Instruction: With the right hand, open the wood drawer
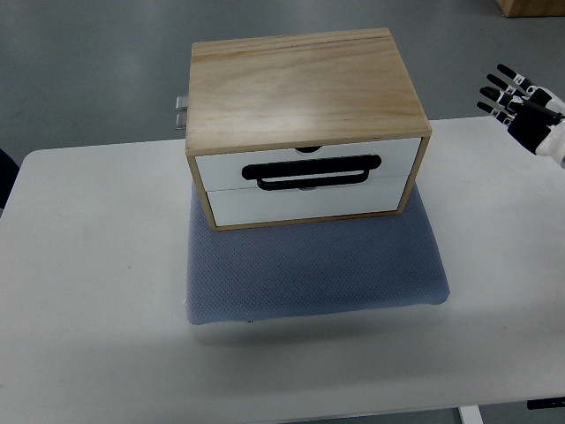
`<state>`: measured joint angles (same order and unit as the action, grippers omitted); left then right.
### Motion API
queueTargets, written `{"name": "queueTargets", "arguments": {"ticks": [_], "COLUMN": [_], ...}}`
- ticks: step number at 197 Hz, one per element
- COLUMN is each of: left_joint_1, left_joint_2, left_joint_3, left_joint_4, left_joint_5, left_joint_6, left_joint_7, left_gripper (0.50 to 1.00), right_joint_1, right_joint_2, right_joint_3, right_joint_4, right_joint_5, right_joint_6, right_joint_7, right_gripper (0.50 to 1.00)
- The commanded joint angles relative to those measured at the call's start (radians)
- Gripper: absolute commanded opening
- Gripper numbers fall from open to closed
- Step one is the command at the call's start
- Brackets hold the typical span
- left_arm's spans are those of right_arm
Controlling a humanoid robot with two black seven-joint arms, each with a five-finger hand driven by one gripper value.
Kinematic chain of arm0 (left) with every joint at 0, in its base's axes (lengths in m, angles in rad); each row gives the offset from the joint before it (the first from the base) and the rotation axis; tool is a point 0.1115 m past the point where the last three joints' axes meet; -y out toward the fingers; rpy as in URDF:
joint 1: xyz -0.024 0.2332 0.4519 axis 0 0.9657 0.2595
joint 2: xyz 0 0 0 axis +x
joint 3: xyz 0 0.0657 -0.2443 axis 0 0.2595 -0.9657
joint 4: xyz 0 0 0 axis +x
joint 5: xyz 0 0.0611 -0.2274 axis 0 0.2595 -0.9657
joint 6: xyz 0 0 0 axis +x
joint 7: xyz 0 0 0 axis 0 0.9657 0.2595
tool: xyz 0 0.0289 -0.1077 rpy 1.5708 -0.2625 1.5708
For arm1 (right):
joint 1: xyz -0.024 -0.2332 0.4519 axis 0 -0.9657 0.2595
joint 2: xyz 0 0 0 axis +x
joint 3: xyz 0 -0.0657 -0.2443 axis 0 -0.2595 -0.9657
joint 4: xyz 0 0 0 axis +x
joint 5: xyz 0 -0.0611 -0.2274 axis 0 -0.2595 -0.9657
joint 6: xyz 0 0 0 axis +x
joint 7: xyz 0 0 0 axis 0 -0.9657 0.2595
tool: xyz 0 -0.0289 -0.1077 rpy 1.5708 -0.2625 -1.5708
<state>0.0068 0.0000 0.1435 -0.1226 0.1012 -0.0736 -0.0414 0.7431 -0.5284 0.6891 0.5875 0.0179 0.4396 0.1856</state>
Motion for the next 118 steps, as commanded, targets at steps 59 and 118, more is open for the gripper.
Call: {"name": "queueTargets", "arguments": {"ticks": [59, 118], "left_joint_1": [-0.001, 0.001], "left_joint_2": [0.0, 0.0], "left_joint_3": [-0.001, 0.001], "left_joint_4": [0.0, 0.0], "left_joint_5": [0.0, 0.0], "left_joint_6": [0.0, 0.0], "left_joint_7": [0.0, 0.0], "left_gripper": [1.0, 1.0], "right_joint_1": [-0.002, -0.002], "right_joint_2": [0.007, 0.004], "right_joint_3": [0.003, 0.006], "right_joint_4": [-0.002, -0.005], "right_joint_5": [-0.003, 0.002], "right_joint_6": [0.037, 0.041], "right_joint_7": [0.002, 0.002], "right_gripper": [0.944, 0.944]}}
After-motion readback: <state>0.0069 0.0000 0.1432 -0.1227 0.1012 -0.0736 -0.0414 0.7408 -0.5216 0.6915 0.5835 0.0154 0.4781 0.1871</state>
